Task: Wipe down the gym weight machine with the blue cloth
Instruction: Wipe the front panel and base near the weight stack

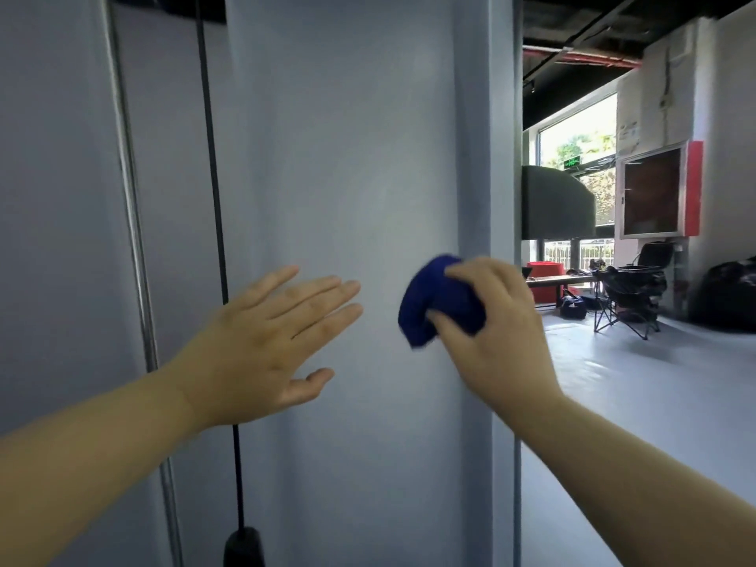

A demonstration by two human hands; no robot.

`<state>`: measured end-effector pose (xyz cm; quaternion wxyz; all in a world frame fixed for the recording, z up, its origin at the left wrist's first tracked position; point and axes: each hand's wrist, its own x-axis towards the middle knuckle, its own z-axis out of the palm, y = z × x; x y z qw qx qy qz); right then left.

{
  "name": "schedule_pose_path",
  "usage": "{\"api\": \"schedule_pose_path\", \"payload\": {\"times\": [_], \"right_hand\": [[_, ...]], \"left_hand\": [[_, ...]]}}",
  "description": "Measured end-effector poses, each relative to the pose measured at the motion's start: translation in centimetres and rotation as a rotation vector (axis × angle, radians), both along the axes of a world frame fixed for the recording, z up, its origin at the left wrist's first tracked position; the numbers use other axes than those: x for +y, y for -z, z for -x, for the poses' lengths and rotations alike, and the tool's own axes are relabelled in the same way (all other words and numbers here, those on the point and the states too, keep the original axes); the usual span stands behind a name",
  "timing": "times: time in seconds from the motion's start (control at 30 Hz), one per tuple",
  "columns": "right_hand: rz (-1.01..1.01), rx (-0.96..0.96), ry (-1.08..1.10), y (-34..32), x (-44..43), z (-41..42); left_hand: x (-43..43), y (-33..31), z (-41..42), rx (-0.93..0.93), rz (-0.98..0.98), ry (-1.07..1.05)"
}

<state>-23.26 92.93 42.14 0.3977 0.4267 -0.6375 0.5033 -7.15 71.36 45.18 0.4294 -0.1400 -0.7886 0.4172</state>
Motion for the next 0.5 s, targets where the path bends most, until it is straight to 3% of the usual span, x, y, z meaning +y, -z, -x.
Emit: {"api": "schedule_pose_path", "payload": {"times": [0.13, 0.3, 0.4, 0.5], "right_hand": [[0.145, -0.122, -0.113, -4.6, -3.1, -3.2], [-0.15, -0.015, -0.226, -0.9, -5.8, -8.0], [-0.134, -0.053, -0.372, -0.4, -6.4, -10.3], [-0.086, -0.168, -0.568, -1.8, -6.8, -12.6]], "left_hand": [[-0.1, -0.5, -2.6, 0.027, -0.139, 0.033], [-0.5, -0.6, -5.5, -0.077, -0.333, -0.009], [-0.2, 0.1, -6.1, -0.145, -0.443, 0.085], [0.1, -0.3, -7.2, -0.089, -0.572, 0.197]]}}
